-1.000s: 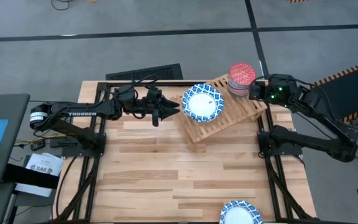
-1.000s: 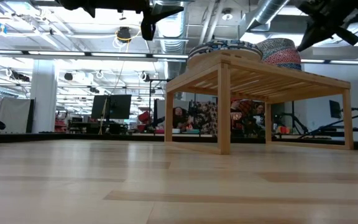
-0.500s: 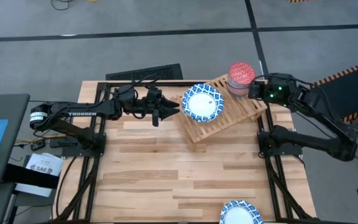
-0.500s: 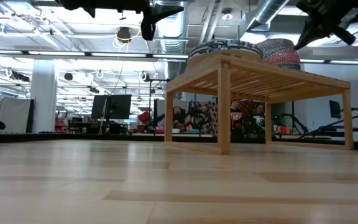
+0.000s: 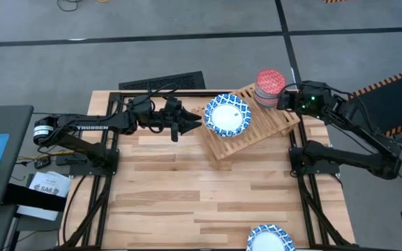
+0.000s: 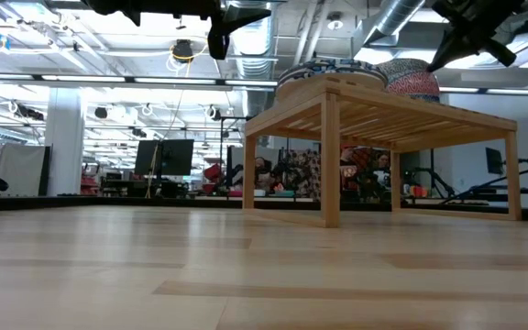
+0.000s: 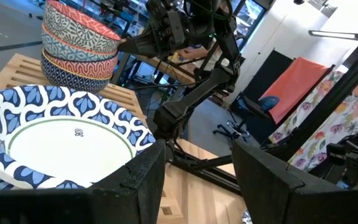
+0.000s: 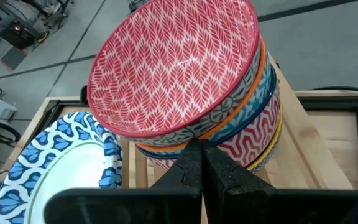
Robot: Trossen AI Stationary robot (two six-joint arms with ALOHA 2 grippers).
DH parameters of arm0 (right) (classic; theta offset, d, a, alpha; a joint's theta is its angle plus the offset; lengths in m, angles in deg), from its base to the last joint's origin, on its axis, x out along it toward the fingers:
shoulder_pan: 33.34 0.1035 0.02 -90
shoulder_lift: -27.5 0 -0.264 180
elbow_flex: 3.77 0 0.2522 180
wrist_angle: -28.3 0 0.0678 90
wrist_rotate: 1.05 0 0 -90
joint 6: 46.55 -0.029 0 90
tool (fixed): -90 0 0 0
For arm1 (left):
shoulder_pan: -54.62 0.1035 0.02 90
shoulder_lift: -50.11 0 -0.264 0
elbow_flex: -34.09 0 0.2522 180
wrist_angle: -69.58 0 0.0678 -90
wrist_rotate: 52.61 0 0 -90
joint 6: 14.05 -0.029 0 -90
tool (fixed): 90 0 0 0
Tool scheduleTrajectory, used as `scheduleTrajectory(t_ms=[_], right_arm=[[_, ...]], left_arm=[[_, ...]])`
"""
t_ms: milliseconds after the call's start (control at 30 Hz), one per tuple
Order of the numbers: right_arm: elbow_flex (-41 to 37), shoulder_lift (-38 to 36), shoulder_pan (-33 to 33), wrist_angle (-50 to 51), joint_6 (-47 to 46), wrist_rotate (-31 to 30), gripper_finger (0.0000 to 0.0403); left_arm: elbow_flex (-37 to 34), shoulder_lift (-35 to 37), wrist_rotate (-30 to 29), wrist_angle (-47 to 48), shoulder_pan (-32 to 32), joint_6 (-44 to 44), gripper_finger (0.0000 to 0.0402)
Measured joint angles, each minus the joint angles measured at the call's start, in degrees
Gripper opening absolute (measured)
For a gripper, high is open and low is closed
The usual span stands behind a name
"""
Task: Place and stack bowls onto a shelf
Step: Adjust the colored pattern bowls on the shelf
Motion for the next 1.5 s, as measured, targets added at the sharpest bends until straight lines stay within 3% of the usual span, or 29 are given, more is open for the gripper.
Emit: scheduleTrajectory(t_ms=[767, 967, 1267, 1500], right_arm=[[-0.02, 2.99, 0.0, 2.83, 0.19, -0.01, 0.0017], [0.16, 1.49, 0.13, 2.98, -0.36, 3.63, 0.0017], [7.95, 6.23, 7.06, 2.46, 0.46, 4.17, 0.0017], [15.96, 14.48, 8.08, -3.57, 7.68, -3.07, 0.0017]], left_arm=[[0.0, 0.0, 0.04, 0.02, -0.01, -0.02, 0.0171], [0.0, 0.0, 0.04, 0.02, -0.02, -0.19, 0.0171], [-0.02, 0.0, 0.02, 0.02, 0.0, -1.05, 0.0171], [-0.05, -0.02, 0.43, -1.74, 0.05, -2.06, 0.0171]])
